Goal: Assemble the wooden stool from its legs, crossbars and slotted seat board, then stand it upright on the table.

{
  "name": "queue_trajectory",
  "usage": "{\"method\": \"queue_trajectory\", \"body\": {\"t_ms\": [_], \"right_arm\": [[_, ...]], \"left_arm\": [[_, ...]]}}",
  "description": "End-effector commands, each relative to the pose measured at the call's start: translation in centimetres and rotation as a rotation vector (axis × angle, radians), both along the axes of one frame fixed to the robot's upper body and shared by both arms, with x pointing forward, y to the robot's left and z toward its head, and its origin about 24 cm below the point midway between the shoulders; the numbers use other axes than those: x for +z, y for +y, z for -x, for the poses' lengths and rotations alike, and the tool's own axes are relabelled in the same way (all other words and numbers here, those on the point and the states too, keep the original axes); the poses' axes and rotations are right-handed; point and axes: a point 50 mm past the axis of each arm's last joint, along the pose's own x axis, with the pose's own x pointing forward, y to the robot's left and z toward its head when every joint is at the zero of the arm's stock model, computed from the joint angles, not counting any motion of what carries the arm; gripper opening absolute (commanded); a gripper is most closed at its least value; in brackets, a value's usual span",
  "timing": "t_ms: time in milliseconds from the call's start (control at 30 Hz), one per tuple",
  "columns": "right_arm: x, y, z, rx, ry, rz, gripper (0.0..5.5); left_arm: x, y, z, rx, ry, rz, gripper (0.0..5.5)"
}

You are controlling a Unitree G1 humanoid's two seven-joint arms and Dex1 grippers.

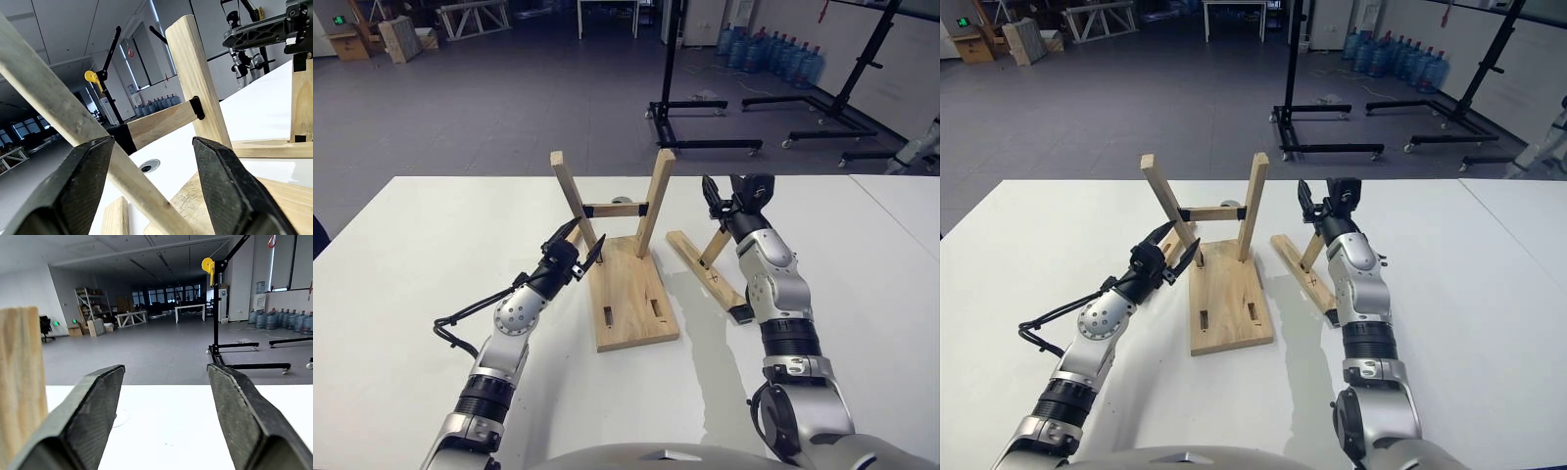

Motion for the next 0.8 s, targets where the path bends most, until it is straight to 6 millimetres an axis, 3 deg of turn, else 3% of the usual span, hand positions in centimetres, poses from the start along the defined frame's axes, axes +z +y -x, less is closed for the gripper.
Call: {"method": "queue_trajectory", "body": {"t_ms": [33,167,267,333,400,433,533,633,800], "right_arm": [[1.7,-0.6,0.9,-0.003,-0.019,-0.023,3.10],[9.1,-1.9,2.8,-0.008,-0.218,0.018,3.10],[11.8,-3.2,4.1,0.001,-0.269,0.048,3.10],[9.6,-5.2,5.1,0.006,-0.166,0.055,3.10],[5.8,-6.6,6.9,0.052,-0.016,0.030,3.29],[3.3,-7.0,8.2,0.083,0.080,0.006,3.37],[-1.5,-7.0,11.4,0.169,0.273,-0.061,3.95],[-4.0,-6.8,12.5,0.200,0.396,-0.031,4.43],[-6.1,-5.9,11.6,0.234,0.547,0.145,5.10]], "left_arm": [[0.1,0.1,0.0,0.007,0.000,-0.003,2.93],[-0.1,0.4,0.5,0.025,0.005,0.005,2.93],[-0.4,0.4,1.0,0.043,0.010,0.014,2.93],[-0.5,0.3,1.3,0.050,0.013,0.022,2.93],[-0.5,0.1,1.5,0.052,0.015,0.027,2.93],[-0.5,0.1,1.6,0.054,0.017,0.030,2.93],[-0.6,0.3,1.9,0.059,0.026,0.037,2.93],[-0.6,0.1,2.0,0.056,0.034,0.039,2.93],[-0.6,-0.3,1.8,0.038,0.036,0.034,2.93]]}}
